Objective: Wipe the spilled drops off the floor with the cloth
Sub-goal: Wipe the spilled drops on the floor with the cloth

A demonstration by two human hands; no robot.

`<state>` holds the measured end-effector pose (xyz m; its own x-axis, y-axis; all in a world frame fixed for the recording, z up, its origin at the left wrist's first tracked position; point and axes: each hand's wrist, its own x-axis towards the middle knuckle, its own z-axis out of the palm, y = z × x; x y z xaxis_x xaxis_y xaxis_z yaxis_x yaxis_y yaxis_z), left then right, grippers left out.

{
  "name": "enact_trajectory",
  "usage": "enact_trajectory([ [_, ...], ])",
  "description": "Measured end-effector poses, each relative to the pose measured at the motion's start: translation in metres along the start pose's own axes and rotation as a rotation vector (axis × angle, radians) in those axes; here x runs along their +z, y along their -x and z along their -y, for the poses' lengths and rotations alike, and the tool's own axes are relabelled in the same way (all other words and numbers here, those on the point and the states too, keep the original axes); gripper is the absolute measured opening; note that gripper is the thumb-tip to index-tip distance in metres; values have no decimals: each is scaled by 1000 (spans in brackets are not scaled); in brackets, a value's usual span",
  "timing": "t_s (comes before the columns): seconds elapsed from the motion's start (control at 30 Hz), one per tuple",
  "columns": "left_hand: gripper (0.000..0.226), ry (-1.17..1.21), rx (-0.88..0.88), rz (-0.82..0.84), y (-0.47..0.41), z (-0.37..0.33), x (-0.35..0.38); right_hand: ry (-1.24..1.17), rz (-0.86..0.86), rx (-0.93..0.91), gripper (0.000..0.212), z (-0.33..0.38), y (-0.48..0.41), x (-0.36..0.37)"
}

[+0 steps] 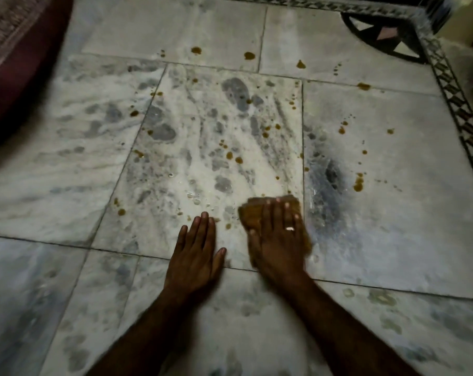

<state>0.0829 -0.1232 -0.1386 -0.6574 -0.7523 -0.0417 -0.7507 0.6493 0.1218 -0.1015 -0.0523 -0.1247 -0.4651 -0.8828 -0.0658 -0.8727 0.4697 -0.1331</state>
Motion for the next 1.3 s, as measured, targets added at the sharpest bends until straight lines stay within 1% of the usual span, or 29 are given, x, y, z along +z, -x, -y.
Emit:
enact_trajectory([
  [0.1, 66, -6, -19, -24, 0, 7, -1, -6, 4, -197, 76, 23, 8, 10],
  [0.17, 66, -7, -13, -28, 4, 14, -2, -1, -16, -290, 76, 11, 36, 16],
  [0.2, 66, -1, -15, -24, 7, 19, -2, 4, -21, -298, 77, 2, 45, 15],
  [0.23, 67, 7, -26, -20, 10, 24, -2, 10, -31, -270, 77, -8, 49, 14],
  [0.3, 68, 18, -68, -19, 14, 34, -4, 9, -50, -135, 77, -13, 34, 9],
  [0.37, 69, 24, -97, -18, 16, 44, -5, 2, -35, -31, 76, 10, 1, 4],
  [0.4, 69, 27, -104, -21, 16, 48, -5, -2, -9, -26, 77, 28, -12, 4],
  [0.43, 69, 25, -112, -25, 16, 51, -5, -1, -2, -66, 77, 45, -18, 5],
  [0.5, 67, 16, -129, -32, 19, 59, -6, -2, -20, -229, 76, 68, -11, 13],
  [0.57, 66, 17, -134, -44, 22, 66, -6, -5, -23, -369, 77, 65, 13, 22],
  [0.63, 67, 24, -139, -38, 26, 75, -5, 9, -31, -412, 78, 46, 30, 27],
  [0.7, 69, 27, -159, -36, 30, 84, -5, 13, -39, -328, 78, 39, 24, 26],
  [0.77, 70, 21, -177, -41, 30, 95, -6, 15, -52, -213, 76, 59, -4, 20],
  [0.8, 70, 17, -188, -43, 30, 100, -6, 11, -54, -192, 76, 79, -19, 20],
  [0.83, 70, 11, -194, -45, 28, 105, -6, 4, -55, -204, 76, 99, -29, 20],
  [0.9, 70, 9, -203, -44, 26, 111, -8, -18, -50, -298, 76, 126, -31, 24],
  [0.97, 69, 15, -210, -46, 26, 117, -10, -19, -35, -424, 77, 124, -15, 32],
  [1.03, 69, 18, -218, -42, 29, 124, -10, 16, -11, -494, 78, 101, 3, 35],
  [1.07, 69, 21, -222, -38, 31, 127, -9, 29, 2, -474, 79, 89, 5, 32],
  [1.13, 72, 21, -236, -48, 35, 135, -9, 42, -1, -319, 79, 88, -16, 21],
  [1.17, 73, 24, -241, -53, 34, 138, -11, 54, 12, -226, 79, 101, -34, 16],
  [1.2, 74, 30, -249, -57, 34, 141, -12, 59, 36, -172, 79, 121, -50, 14],
  [1.23, 75, 40, -256, -65, 34, 143, -13, 60, 60, -172, 78, 142, -59, 14],
  [1.27, 75, 46, -264, -76, 34, 146, -14, 42, 61, -226, 78, 160, -60, 17],
  [1.3, 74, 49, -273, -87, 35, 149, -15, 8, 59, -323, 78, 173, -55, 21],
])
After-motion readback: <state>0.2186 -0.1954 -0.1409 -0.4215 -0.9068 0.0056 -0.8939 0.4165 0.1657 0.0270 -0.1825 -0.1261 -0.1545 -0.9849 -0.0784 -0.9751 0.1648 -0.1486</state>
